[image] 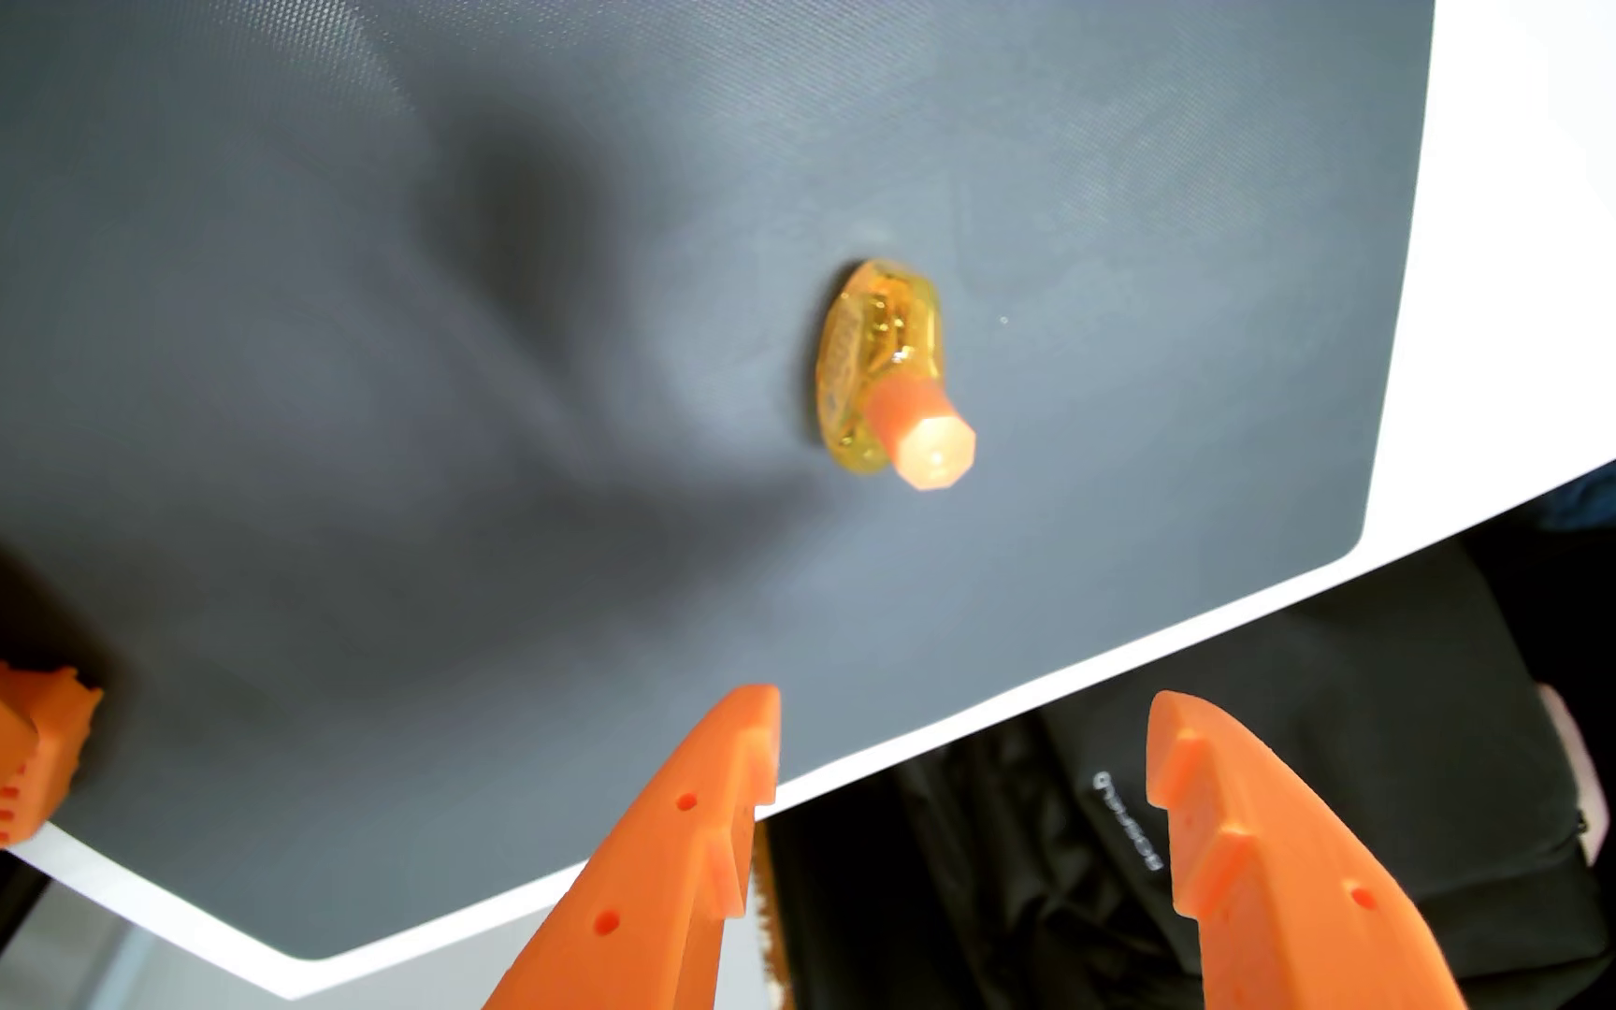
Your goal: Grab the eyedrops
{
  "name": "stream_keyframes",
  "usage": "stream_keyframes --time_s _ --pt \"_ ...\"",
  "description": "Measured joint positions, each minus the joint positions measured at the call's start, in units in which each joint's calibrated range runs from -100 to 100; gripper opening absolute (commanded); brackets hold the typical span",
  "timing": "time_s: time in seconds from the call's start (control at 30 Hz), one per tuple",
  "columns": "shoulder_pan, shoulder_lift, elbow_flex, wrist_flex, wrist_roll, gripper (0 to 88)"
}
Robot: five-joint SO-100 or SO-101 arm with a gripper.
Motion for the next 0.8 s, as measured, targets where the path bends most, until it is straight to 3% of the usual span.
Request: stream_keyframes --time_s 0.27,0.8 --pt "0.52 7.88 -1.08 0.0 -4.39 27.7" --pt "0.22 20.18 -8.58 -0.17 -6.64 27.8"
